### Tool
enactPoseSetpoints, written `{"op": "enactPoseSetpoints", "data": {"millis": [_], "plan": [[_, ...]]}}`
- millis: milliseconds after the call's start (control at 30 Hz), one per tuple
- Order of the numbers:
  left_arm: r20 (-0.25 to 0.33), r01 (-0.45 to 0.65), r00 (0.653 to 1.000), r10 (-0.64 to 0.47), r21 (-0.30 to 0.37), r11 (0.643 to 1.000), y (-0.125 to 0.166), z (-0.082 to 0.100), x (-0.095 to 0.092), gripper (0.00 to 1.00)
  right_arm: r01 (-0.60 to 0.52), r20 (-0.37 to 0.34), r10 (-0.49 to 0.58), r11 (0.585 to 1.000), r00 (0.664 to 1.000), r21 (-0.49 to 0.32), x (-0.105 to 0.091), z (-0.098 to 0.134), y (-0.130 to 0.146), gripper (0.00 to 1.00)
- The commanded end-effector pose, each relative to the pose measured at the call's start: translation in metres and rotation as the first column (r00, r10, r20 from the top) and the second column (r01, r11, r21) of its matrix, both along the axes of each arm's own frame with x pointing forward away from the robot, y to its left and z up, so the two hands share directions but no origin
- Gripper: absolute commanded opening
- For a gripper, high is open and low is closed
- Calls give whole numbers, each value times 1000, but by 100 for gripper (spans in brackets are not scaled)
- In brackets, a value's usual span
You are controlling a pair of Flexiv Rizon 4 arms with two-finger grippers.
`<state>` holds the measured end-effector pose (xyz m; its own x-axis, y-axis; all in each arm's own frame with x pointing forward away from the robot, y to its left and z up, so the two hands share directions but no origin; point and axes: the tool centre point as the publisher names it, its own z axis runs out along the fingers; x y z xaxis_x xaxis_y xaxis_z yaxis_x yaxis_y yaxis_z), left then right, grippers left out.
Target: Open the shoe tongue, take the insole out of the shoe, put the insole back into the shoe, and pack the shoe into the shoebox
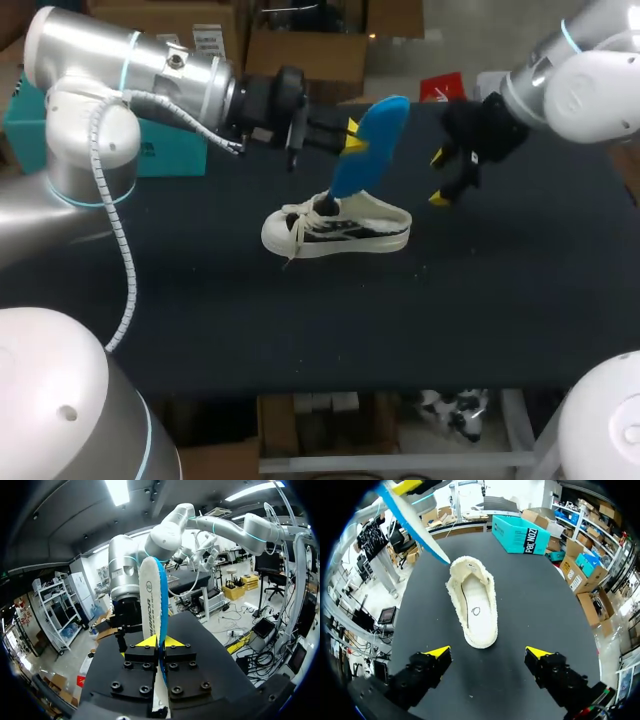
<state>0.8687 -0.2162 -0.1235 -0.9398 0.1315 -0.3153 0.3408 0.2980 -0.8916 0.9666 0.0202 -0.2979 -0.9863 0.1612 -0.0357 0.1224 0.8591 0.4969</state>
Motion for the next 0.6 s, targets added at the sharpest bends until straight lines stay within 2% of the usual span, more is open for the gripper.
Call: {"op": "enactPoseSetpoints", "data": {"millis": [33,167,333,600], "plan": [[6,-10,1000,10,-13,1000,30,5,-12,0,-32,-53,25,990,998,-140,16,13,14,100],[3,-32,999,32,-16,999,54,4,-17,0,-47,-72,32,973,997,-226,26,20,27,100],[-2,-46,999,46,-25,999,88,-1,-22,0,-68,-73,49,954,996,-292,31,24,42,100],[-34,-106,994,106,-18,994,135,-20,-27,0,-79,-87,49,918,995,-388,36,14,70,100]]}}
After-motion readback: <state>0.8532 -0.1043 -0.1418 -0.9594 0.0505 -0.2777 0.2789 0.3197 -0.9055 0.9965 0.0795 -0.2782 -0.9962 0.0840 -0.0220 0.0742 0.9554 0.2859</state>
